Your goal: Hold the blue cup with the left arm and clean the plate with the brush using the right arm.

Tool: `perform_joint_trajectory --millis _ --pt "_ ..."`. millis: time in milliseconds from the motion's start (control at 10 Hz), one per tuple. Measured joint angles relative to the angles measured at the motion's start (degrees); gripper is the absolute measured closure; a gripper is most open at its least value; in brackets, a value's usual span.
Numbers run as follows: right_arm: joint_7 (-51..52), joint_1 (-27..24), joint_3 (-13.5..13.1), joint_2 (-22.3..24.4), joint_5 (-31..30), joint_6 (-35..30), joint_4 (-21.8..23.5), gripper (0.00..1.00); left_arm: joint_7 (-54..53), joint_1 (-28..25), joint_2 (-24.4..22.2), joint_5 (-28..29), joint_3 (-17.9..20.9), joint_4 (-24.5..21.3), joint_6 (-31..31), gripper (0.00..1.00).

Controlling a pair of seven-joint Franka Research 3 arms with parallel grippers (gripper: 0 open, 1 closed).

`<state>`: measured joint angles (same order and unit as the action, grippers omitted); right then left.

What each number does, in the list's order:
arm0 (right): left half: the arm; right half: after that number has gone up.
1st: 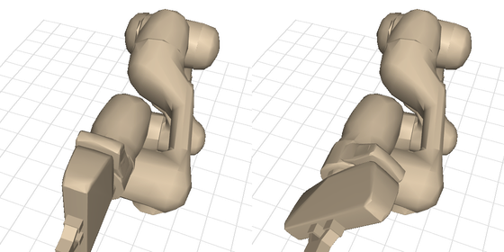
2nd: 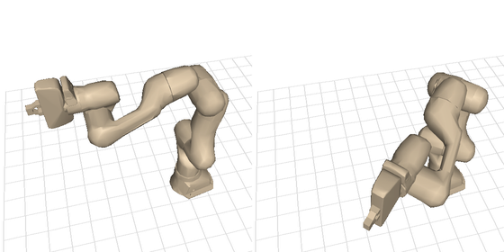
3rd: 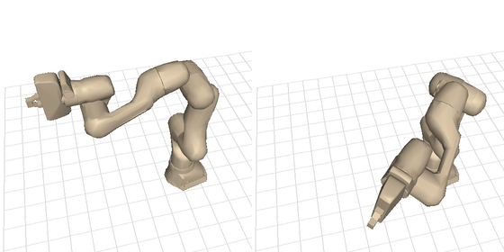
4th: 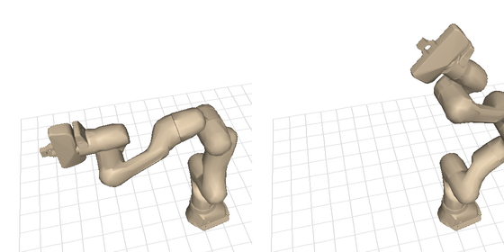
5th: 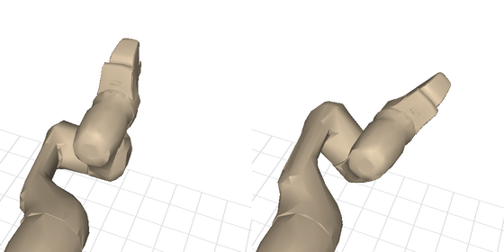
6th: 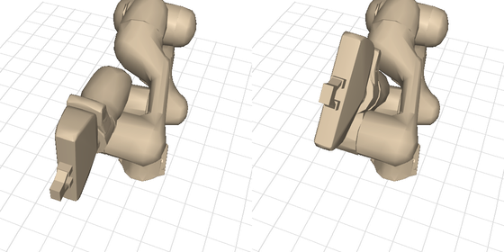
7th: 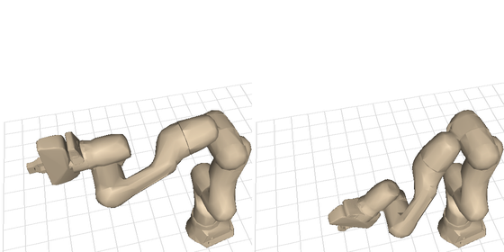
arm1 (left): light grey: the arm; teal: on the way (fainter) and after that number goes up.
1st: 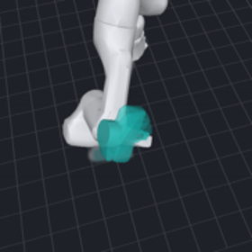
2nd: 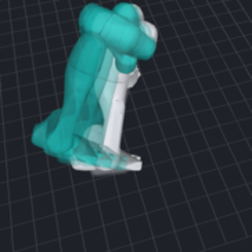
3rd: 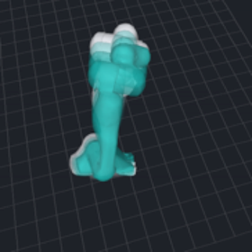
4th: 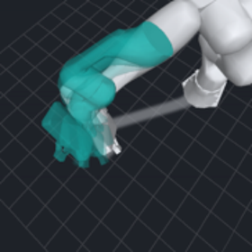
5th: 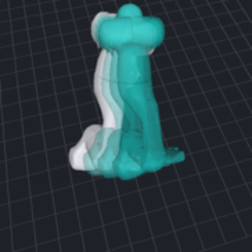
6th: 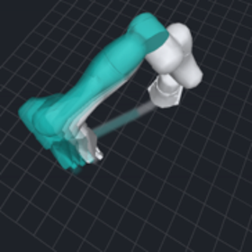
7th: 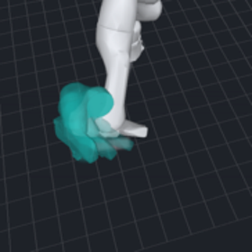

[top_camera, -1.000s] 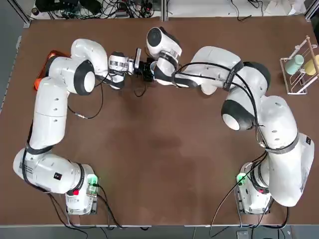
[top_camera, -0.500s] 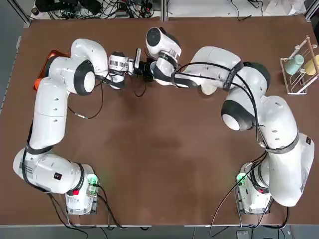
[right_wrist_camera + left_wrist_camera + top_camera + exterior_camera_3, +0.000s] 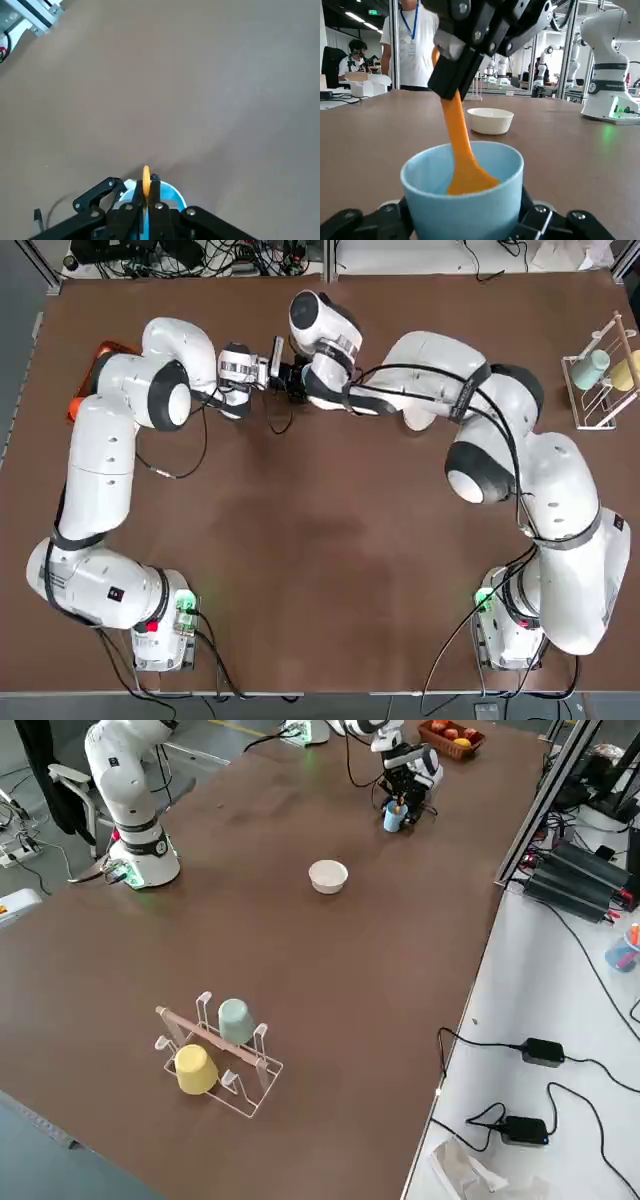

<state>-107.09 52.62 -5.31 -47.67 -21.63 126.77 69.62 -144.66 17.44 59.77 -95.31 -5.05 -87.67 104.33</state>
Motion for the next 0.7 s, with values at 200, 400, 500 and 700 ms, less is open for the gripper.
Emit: perform_joint_trajectory --millis 200,400,500,700 --pt "0.58 -0.13 0.42 0.99 0.01 -1.14 -0.04 0.94 0.0 0.0 -0.07 0.0 -0.01 -0.04 0.08 0.26" --pt "2.82 -0.42 0.66 2.24 1.58 -2.92 -0.11 0.94 0.0 -0.01 -0.12 0.0 -0.01 -0.09 0.15 0.26" --pt "4.59 -0.78 0.66 3.15 3.01 -3.92 -0.24 0.94 0.0 -0.02 -0.14 0.0 -0.01 -0.12 0.16 0.26" --pt "7.54 -1.89 0.67 5.45 4.98 -6.43 -0.38 0.94 0.0 -0.03 -0.21 -0.06 0.0 -0.12 0.27 0.23"
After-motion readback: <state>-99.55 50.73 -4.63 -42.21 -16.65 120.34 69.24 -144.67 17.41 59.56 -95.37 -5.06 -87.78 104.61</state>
